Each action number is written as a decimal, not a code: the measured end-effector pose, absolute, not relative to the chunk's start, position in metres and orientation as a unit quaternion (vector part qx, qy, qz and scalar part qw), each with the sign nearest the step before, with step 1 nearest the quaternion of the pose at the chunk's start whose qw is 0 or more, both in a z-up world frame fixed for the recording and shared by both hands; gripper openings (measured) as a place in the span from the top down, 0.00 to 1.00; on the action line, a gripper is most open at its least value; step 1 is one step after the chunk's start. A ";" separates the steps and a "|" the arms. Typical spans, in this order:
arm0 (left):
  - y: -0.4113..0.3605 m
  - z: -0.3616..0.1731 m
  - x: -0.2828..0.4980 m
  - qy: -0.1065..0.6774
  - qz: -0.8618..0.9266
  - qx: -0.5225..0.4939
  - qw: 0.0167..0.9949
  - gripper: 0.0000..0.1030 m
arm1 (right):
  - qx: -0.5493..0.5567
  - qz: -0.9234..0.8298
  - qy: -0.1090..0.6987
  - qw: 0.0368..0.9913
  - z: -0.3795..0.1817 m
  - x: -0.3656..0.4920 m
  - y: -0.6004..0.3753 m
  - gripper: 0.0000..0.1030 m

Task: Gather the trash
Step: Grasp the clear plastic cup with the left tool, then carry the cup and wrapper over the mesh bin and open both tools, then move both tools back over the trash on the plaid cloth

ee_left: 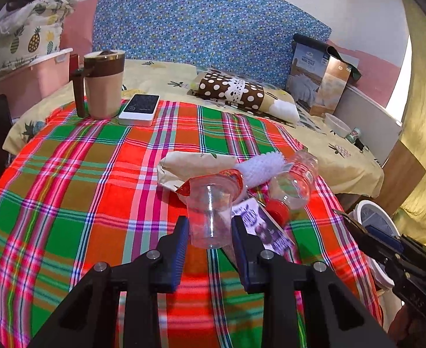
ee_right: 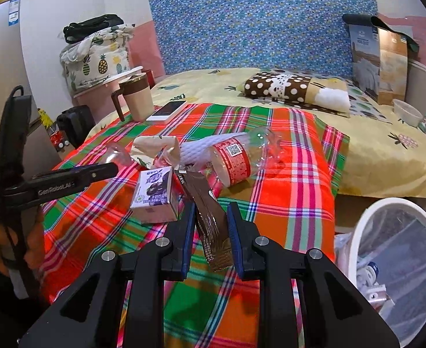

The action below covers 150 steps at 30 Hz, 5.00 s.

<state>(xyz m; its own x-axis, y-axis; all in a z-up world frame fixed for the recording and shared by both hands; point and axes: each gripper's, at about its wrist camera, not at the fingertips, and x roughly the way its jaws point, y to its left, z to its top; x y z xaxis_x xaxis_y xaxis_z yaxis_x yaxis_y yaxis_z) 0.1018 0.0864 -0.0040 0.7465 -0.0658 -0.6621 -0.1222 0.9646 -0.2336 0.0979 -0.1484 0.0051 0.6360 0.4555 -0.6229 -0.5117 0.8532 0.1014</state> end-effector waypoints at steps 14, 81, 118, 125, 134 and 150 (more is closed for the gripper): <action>0.041 0.013 0.068 0.347 -0.026 -0.100 0.932 0.71 | -0.031 0.246 0.324 0.913 0.010 0.080 -0.169 0.76; -0.223 -0.025 0.157 0.396 -0.298 0.006 0.868 0.60 | 0.092 0.012 0.363 0.927 -0.021 0.087 -0.360 0.61; -0.090 0.006 0.093 0.361 -0.162 -0.042 0.917 0.60 | 0.035 0.145 0.341 0.928 0.000 0.071 -0.257 0.62; -0.060 0.001 0.085 0.366 -0.130 -0.060 0.920 0.60 | 0.034 0.165 0.340 0.925 0.001 0.072 -0.238 0.61; -0.021 0.000 0.085 0.361 -0.077 -0.082 0.926 0.60 | 0.034 0.171 0.340 0.924 0.002 0.078 -0.221 0.53; 0.011 -0.026 0.127 0.380 0.030 -0.102 0.919 0.31 | 0.039 0.177 0.346 0.920 -0.003 0.092 -0.215 0.49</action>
<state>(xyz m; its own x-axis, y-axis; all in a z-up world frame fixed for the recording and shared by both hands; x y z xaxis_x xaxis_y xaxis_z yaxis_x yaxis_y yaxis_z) 0.1273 0.0113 -0.0261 0.7097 -0.0217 -0.7042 -0.1337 0.9772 -0.1649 0.0918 -0.2153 -0.0028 0.6971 0.3537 -0.6237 -0.2993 0.9340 0.1951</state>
